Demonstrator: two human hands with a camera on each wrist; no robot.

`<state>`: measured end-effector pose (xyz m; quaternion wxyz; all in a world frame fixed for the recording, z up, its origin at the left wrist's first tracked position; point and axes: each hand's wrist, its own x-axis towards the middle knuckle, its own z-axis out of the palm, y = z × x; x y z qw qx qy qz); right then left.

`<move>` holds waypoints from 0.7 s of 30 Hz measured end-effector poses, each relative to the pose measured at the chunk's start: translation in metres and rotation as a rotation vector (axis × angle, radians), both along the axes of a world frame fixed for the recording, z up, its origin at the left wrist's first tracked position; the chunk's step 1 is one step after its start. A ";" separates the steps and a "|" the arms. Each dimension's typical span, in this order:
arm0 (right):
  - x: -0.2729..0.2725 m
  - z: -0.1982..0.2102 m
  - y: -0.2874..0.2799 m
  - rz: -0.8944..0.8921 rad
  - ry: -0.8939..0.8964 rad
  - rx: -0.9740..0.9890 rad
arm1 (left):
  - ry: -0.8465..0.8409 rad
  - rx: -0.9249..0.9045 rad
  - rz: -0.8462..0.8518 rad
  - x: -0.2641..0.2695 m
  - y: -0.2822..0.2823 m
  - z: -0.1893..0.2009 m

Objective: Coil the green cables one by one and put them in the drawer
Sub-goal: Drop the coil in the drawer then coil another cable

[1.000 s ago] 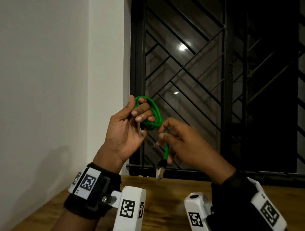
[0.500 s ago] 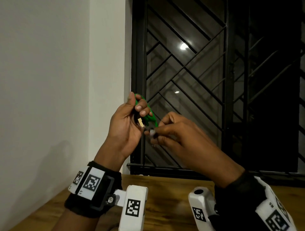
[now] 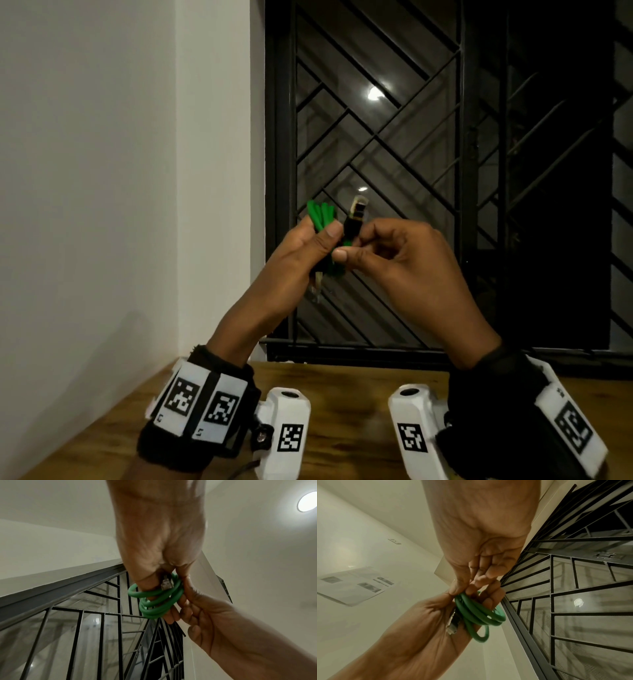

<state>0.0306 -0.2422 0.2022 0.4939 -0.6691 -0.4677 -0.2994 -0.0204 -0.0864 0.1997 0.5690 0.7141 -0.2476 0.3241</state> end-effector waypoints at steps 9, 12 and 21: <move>-0.010 0.001 -0.004 -0.324 -0.027 0.000 | 0.080 0.023 -0.133 -0.006 -0.007 0.001; -0.008 0.005 -0.004 -0.352 -0.145 -0.053 | 0.124 -0.027 -0.275 -0.008 -0.007 0.002; -0.017 0.009 -0.013 0.286 0.031 -0.200 | 0.239 -0.067 -0.393 -0.008 -0.013 -0.004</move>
